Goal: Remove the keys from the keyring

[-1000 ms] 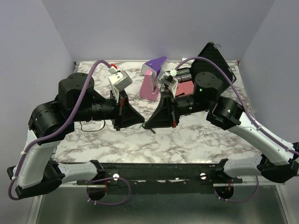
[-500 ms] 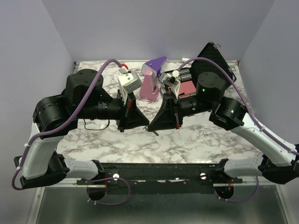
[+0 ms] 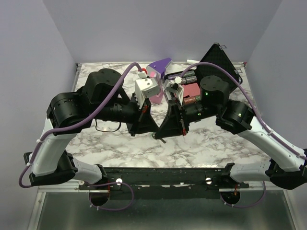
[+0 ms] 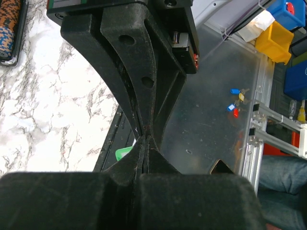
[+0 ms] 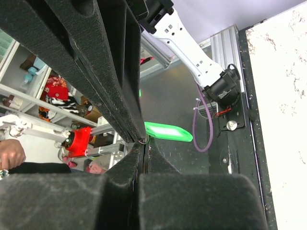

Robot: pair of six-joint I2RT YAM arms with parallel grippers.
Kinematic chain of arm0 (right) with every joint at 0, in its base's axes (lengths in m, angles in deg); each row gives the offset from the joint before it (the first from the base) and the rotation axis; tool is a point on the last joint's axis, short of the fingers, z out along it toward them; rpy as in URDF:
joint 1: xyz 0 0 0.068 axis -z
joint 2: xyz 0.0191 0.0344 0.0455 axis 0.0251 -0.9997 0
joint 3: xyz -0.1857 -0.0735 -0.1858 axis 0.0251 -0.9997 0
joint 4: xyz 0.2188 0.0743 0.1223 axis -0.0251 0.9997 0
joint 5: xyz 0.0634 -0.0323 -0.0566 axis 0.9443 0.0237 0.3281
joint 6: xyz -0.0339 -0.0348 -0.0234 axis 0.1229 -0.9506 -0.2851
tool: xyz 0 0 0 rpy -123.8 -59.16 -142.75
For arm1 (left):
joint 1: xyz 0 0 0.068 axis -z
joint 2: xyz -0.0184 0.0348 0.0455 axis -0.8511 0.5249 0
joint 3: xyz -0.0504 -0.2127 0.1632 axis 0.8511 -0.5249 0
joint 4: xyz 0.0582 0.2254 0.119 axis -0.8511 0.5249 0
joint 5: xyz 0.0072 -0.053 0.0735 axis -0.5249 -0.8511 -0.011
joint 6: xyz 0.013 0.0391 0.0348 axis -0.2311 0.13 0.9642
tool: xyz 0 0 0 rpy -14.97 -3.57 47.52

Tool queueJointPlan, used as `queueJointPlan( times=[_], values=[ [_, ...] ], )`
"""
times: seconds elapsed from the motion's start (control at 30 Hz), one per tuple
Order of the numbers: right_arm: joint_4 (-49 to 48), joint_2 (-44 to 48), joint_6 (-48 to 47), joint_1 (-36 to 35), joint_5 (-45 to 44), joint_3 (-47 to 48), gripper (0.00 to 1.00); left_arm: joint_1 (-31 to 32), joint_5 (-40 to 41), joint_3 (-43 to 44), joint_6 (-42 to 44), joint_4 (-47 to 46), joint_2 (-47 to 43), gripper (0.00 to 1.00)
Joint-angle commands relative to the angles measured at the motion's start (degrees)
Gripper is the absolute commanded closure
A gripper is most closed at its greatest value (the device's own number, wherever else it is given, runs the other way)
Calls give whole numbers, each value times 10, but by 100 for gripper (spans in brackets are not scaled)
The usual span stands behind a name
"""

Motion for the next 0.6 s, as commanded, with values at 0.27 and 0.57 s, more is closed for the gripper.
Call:
queueJointPlan(
  times=[0.27, 0.57],
  values=[
    [-41, 15, 0, -3, -37, -23, 99, 3, 52, -2, -38, -69, 12, 70],
    [-27, 27, -7, -3, -58, -24, 99, -16, 109, -27, -55, -111, -25, 57]
  ],
)
